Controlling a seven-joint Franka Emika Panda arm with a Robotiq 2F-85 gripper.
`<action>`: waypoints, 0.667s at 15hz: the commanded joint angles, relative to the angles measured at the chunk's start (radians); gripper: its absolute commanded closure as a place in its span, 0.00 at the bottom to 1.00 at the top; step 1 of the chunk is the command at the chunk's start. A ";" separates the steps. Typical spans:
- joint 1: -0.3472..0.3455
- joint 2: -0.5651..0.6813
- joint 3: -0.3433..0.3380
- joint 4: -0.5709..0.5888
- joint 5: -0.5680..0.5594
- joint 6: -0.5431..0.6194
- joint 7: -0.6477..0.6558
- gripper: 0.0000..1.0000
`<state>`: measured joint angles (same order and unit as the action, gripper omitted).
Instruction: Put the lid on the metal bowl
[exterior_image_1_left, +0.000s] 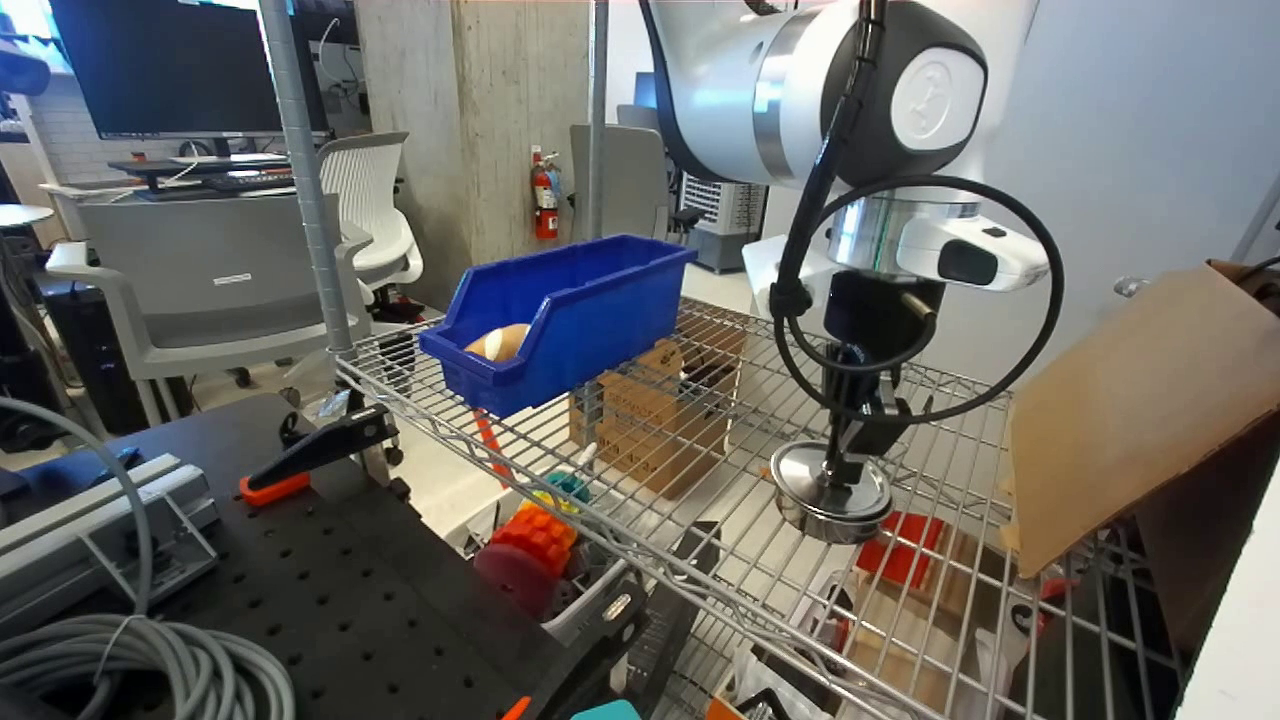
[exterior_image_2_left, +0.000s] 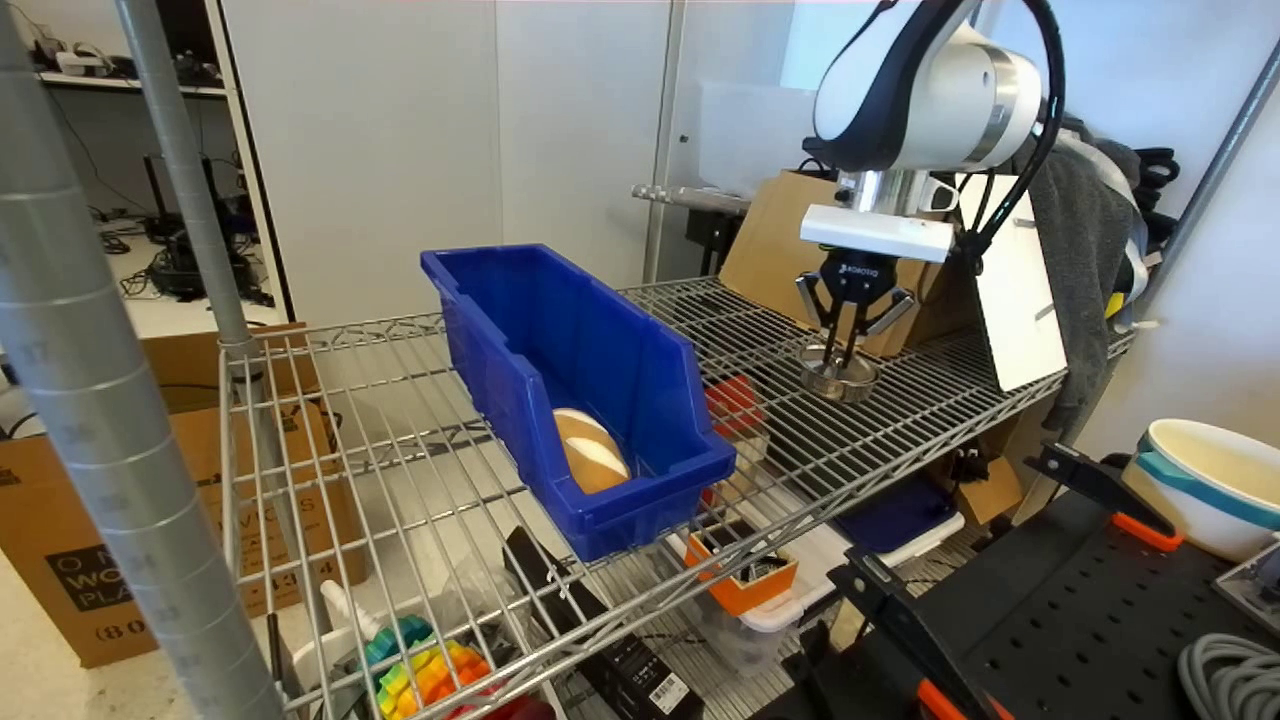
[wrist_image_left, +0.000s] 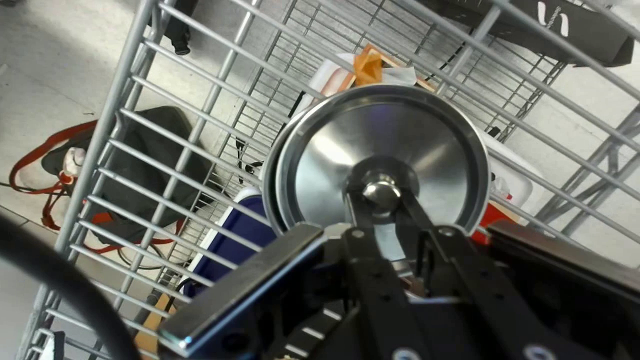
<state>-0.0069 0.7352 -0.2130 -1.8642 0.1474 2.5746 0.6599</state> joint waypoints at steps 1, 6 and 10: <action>-0.010 0.020 0.014 0.040 0.020 -0.032 -0.002 0.95; -0.008 0.021 0.010 0.043 0.019 -0.057 0.007 0.34; 0.003 -0.061 0.030 -0.030 0.019 -0.085 -0.017 0.05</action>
<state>-0.0064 0.7433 -0.2071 -1.8509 0.1475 2.5311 0.6612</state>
